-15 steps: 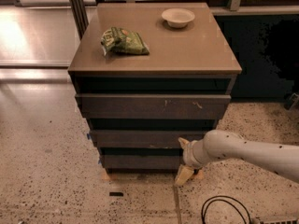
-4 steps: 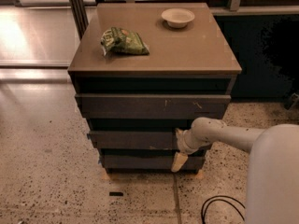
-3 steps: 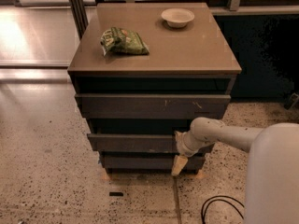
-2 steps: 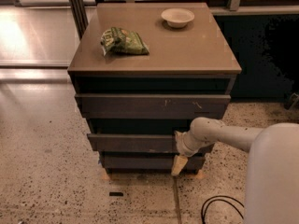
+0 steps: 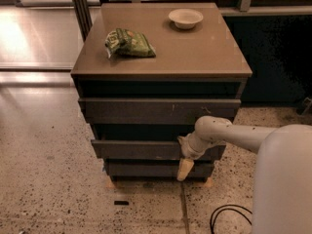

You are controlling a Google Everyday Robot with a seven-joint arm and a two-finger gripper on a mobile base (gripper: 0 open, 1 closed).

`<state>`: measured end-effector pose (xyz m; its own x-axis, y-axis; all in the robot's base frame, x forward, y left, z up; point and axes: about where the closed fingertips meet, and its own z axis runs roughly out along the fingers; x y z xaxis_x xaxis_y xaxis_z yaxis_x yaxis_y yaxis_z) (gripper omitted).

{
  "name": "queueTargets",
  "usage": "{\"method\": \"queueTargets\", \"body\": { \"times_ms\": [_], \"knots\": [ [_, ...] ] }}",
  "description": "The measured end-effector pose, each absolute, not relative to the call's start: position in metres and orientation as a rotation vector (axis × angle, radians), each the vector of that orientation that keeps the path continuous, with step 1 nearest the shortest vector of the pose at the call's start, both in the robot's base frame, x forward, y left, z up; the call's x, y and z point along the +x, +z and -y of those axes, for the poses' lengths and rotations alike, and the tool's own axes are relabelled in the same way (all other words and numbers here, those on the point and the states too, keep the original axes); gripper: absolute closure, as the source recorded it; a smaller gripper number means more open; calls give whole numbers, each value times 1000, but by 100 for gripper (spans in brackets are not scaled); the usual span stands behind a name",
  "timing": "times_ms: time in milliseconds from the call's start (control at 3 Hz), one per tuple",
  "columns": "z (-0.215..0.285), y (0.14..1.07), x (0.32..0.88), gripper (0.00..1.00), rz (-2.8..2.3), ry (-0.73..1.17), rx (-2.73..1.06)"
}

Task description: Open middle drawer

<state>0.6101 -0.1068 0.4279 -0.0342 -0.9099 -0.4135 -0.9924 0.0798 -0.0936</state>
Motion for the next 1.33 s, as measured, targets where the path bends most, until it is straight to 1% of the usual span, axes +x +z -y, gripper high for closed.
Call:
{"method": "queueTargets", "body": {
  "times_ms": [333, 667, 1333],
  "knots": [
    [99, 468, 588, 0, -2012, 301, -1918],
    [99, 469, 588, 0, -2012, 299, -1918],
    [108, 413, 606, 0, -2063, 392, -1901]
  ]
}}
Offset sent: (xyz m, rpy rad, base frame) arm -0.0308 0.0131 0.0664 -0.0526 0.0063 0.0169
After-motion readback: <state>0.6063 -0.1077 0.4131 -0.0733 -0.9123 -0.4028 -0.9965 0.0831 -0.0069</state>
